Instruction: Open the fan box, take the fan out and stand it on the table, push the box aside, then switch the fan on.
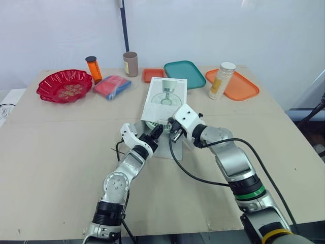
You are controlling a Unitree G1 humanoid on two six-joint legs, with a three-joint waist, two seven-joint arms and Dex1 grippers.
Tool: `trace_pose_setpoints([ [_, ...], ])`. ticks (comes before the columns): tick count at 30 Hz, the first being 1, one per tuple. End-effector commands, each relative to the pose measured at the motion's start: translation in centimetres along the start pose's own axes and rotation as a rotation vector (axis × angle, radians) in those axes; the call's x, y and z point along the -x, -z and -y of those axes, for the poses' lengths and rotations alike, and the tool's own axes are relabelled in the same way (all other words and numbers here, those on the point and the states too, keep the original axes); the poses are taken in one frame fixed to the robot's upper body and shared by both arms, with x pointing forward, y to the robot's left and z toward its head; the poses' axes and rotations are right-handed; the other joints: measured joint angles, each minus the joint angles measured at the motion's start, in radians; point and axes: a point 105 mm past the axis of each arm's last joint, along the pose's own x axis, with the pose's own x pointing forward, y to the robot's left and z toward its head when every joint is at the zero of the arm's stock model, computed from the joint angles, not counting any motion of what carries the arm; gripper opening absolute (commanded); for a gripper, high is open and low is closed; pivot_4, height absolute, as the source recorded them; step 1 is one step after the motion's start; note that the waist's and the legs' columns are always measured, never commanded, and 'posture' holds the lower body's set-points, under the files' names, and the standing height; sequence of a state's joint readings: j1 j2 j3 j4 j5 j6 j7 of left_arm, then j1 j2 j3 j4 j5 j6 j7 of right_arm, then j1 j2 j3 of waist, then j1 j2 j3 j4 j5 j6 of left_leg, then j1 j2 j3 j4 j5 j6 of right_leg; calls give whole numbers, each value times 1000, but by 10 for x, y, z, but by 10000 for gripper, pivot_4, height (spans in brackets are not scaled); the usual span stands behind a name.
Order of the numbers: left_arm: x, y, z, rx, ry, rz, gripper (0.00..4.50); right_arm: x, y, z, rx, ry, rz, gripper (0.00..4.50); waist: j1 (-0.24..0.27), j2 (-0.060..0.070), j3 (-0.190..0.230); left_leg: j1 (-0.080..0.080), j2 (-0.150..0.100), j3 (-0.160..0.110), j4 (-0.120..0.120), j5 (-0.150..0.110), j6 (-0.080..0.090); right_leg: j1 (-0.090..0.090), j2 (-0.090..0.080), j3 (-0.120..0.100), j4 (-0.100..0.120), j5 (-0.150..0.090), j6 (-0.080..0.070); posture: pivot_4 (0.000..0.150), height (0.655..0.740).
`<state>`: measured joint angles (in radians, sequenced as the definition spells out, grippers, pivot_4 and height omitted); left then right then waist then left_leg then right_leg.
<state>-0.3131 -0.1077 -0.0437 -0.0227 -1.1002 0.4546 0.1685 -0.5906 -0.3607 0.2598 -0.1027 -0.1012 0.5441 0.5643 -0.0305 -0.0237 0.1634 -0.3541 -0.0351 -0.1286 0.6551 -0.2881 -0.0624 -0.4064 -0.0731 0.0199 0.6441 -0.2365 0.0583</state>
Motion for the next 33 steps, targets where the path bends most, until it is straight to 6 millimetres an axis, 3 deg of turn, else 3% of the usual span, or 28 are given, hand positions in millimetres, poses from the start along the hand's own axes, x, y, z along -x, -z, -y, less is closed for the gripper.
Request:
trace_pose_setpoints([
  [1, -7, 23, 23, 175, 79, 2, 30735, -2, 12, -7, -22, -25, -45, 0, 0, 0, 0, 0, 0, 0, 0, 0, 0, 0, 0, 0, 0, 0, 0, 1500, 7400],
  [2, -7, 23, 23, 173, 81, 3, 30735, -2, 12, -7, -22, -25, -45, 0, 0, 0, 0, 0, 0, 0, 0, 0, 0, 0, 0, 0, 0, 0, 0, 1500, 7400],
  [8, -7, 23, 24, 167, 86, 5, 13487, -2, 12, -6, -23, -24, -45, 0, 0, 0, 0, 0, 0, 0, 0, 0, 0, 0, 0, 0, 0, 0, 0, 1500, 7400],
  [9, -7, 23, 23, 166, 82, 4, 12804, -2, 12, -6, -23, -23, -45, 0, 0, 0, 0, 0, 0, 0, 0, 0, 0, 0, 0, 0, 0, 0, 0, 1500, 7400],
  [17, 0, 25, 25, 191, 69, -2, 12804, -2, 12, -7, -23, -22, -46, 0, 0, 0, 0, 0, 0, 0, 0, 0, 0, 0, 0, 0, 0, 0, 0, 1500, 7400],
  [24, 18, 27, 21, 211, 15, -16, 12804, -2, 12, -6, -24, -15, -49, 0, -3, 0, 0, 0, 0, 0, 0, 0, 0, -1, 0, 0, 0, 0, 0, 1500, 7400],
  [33, 45, 12, 5, 187, -60, 30, 12804, -2, 8, -7, -21, -24, -46, 0, -3, 0, 0, 0, 0, 0, 0, 0, 0, -1, 0, 0, 0, 0, 0, 1500, 7400],
])
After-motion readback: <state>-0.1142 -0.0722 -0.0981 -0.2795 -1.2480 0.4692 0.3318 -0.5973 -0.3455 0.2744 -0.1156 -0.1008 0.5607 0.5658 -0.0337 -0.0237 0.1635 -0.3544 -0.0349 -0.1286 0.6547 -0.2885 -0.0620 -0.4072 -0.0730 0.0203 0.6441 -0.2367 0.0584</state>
